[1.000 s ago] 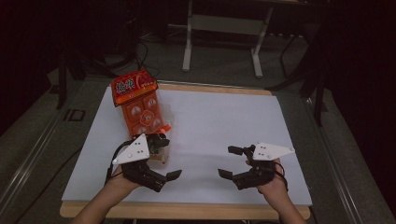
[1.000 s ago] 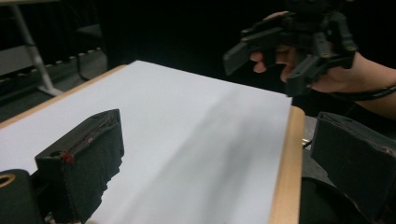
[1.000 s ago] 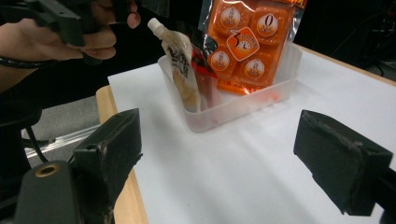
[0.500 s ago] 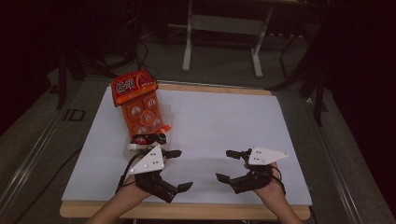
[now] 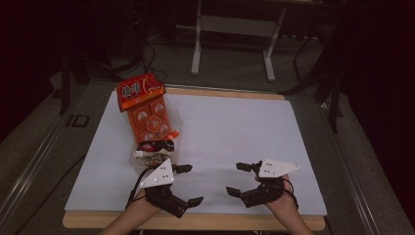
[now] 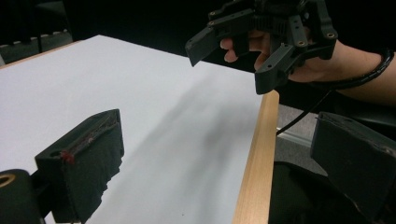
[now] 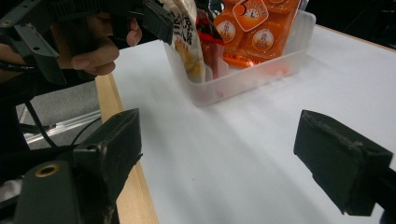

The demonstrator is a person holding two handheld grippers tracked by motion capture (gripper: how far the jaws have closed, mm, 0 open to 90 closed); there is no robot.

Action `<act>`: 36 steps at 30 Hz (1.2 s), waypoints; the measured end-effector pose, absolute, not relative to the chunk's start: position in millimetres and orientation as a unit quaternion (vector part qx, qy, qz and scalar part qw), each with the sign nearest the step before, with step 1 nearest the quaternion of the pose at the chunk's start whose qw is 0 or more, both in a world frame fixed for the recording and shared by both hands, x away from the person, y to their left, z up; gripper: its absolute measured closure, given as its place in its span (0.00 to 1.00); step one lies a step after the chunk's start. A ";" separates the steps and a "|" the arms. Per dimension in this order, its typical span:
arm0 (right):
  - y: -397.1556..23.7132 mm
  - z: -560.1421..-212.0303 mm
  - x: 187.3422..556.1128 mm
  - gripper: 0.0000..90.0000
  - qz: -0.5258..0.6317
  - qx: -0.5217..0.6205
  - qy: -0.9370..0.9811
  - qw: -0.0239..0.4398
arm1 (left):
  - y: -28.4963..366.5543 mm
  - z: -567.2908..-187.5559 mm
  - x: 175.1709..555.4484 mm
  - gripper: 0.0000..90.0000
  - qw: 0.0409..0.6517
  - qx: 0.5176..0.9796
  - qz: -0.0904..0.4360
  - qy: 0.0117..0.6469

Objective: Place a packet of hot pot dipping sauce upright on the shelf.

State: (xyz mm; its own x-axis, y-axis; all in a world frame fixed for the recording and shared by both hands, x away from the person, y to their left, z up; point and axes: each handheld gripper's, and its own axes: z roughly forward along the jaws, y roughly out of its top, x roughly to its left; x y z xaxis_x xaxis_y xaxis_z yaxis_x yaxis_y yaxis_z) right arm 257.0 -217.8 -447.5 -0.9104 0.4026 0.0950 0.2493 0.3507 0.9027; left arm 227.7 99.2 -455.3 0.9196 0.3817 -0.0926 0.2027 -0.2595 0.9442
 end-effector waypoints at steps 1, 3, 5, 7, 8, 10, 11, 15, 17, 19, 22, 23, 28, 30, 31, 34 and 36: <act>-217.9 -448.7 256.3 0.17 0.532 0.198 0.820 0.075 | 99.6 -457.1 227.5 0.04 0.579 0.790 0.078 0.186; -218.0 -451.0 255.0 0.17 0.529 0.195 0.822 0.080 | 99.8 -460.4 227.4 0.04 0.578 0.791 0.077 0.186; -218.2 -453.3 254.0 0.17 0.524 0.196 0.825 0.083 | 99.8 -463.6 226.8 0.04 0.578 0.791 0.076 0.186; -218.8 -455.4 253.5 0.17 0.523 0.196 0.825 0.084 | 99.4 -466.3 226.4 0.04 0.578 0.791 0.071 0.188; -219.2 -456.1 253.1 0.17 0.521 0.198 0.826 0.083 | 99.2 -468.0 226.0 0.04 0.576 0.792 0.070 0.189; -220.2 -457.7 252.4 0.17 0.521 0.201 0.825 0.084 | 99.1 -471.6 225.3 0.04 0.575 0.793 0.068 0.190; -220.9 -458.5 252.2 0.17 0.521 0.202 0.825 0.085 | 99.1 -473.3 225.0 0.04 0.574 0.793 0.067 0.191; -223.8 -461.9 251.4 0.17 0.520 0.209 0.824 0.083 | 99.3 -478.9 224.2 0.04 0.572 0.795 0.064 0.194; -225.1 -463.7 250.8 0.17 0.518 0.211 0.825 0.082 | 98.9 -481.6 223.9 0.04 0.571 0.795 0.063 0.195; -226.6 -465.3 250.2 0.17 0.517 0.213 0.825 0.081 | 98.0 -484.5 223.6 0.04 0.571 0.795 0.060 0.195; -229.5 -467.0 249.4 0.17 0.516 0.215 0.825 0.084 | 96.1 -488.8 222.8 0.04 0.566 0.799 0.063 0.191; -230.5 -467.6 249.1 0.17 0.517 0.216 0.824 0.085 | 95.6 -490.2 222.5 0.04 0.565 0.801 0.065 0.190; -236.8 -472.9 247.9 0.17 0.515 0.223 0.823 0.085 | 95.2 -496.7 221.9 0.04 0.564 0.801 0.069 0.186; -239.5 -474.8 248.0 0.17 0.517 0.228 0.821 0.084 | 95.0 -498.8 221.6 0.04 0.565 0.801 0.066 0.187; -240.5 -475.4 248.1 0.17 0.517 0.230 0.820 0.084 | 94.5 -500.0 221.1 0.04 0.562 0.803 0.067 0.186; -242.2 -476.5 248.0 0.17 0.518 0.233 0.819 0.084 | 92.4 -503.0 219.2 0.04 0.553 0.810 0.074 0.181; -243.8 -477.8 248.3 0.17 0.517 0.238 0.817 0.087 | 89.8 -506.1 216.8 0.04 0.542 0.819 0.080 0.171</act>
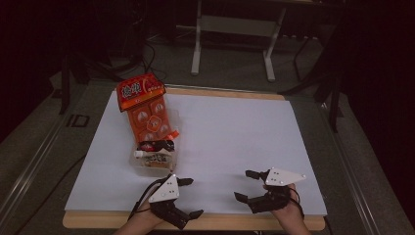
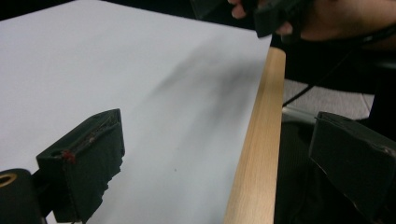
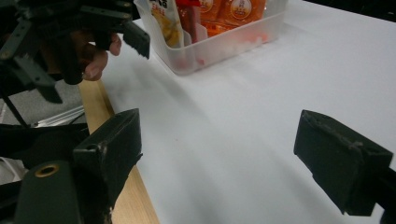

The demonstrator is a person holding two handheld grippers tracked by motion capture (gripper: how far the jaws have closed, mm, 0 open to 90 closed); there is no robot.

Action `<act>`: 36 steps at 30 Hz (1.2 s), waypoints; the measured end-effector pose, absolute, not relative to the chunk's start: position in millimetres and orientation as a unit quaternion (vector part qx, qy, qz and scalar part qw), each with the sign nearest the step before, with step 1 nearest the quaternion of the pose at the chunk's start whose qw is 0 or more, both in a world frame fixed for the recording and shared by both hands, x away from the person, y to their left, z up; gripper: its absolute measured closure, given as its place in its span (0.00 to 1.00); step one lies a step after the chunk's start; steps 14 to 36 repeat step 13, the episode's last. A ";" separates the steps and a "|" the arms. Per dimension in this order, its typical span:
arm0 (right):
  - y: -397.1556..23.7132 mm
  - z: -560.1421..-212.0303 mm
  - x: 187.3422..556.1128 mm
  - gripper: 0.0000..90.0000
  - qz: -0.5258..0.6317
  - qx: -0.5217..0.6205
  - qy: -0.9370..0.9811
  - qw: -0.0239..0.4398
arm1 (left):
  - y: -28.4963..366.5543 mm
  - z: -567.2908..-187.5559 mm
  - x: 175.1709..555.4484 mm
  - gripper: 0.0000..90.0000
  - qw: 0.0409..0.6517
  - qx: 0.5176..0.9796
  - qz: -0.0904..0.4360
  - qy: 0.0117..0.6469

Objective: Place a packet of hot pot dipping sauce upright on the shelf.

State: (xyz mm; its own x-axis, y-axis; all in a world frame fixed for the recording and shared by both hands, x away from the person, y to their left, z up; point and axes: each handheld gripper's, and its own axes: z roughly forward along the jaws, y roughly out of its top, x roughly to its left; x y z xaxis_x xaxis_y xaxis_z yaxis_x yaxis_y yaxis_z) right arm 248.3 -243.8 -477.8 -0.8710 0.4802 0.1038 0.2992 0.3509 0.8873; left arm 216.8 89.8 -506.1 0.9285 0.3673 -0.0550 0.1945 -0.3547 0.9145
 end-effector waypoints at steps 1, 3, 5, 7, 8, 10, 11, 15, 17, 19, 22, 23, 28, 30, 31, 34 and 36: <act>-244.2 -478.5 248.5 0.17 0.516 0.241 0.817 0.088 | 89.1 -506.7 216.1 0.04 0.538 0.822 0.082 0.168; -245.1 -480.3 250.0 0.17 0.514 0.243 0.818 0.088 | 88.3 -507.4 215.1 0.04 0.534 0.825 0.085 0.164; -245.8 -481.9 251.7 0.17 0.512 0.246 0.818 0.089 | 88.1 -508.0 214.9 0.04 0.533 0.825 0.085 0.164; -246.4 -483.1 253.0 0.17 0.511 0.249 0.818 0.089 | 88.2 -508.2 214.9 0.04 0.535 0.824 0.084 0.165; -246.5 -483.4 253.3 0.17 0.511 0.250 0.818 0.089 | 88.3 -508.2 214.9 0.04 0.536 0.824 0.084 0.165; -246.5 -483.7 253.4 0.17 0.510 0.249 0.818 0.090 | 88.3 -508.2 214.9 0.04 0.538 0.823 0.082 0.165; -246.4 -483.7 253.4 0.17 0.510 0.249 0.818 0.091 | 88.1 -508.2 214.8 0.04 0.538 0.822 0.082 0.165; -246.4 -483.6 253.2 0.17 0.510 0.248 0.819 0.092 | 87.8 -508.1 214.8 0.04 0.538 0.823 0.082 0.165; -246.4 -483.6 253.2 0.17 0.510 0.248 0.819 0.092 | 87.8 -508.1 214.8 0.04 0.538 0.823 0.082 0.165; -246.4 -483.6 253.2 0.17 0.510 0.248 0.819 0.092 | 87.8 -508.1 214.8 0.04 0.538 0.823 0.082 0.165; -246.4 -483.6 253.2 0.17 0.510 0.248 0.819 0.092 | 87.8 -508.1 214.8 0.04 0.538 0.823 0.082 0.165; -246.4 -483.6 253.2 0.17 0.510 0.248 0.819 0.092 | 87.8 -508.1 214.8 0.04 0.538 0.823 0.082 0.165; -246.4 -483.6 253.2 0.17 0.510 0.248 0.819 0.092 | 87.8 -508.1 214.8 0.04 0.538 0.823 0.082 0.165; -246.4 -483.6 253.2 0.17 0.510 0.248 0.819 0.092 | 87.8 -508.1 214.8 0.04 0.538 0.823 0.082 0.165; -246.4 -483.6 253.2 0.17 0.510 0.248 0.819 0.092 | 87.8 -508.1 214.8 0.04 0.538 0.823 0.082 0.165; -246.4 -483.6 253.2 0.17 0.510 0.248 0.819 0.092 | 87.8 -508.1 214.8 0.04 0.538 0.823 0.082 0.165; -246.4 -483.6 253.2 0.17 0.510 0.248 0.819 0.092 | 87.8 -508.1 214.8 0.04 0.538 0.823 0.082 0.165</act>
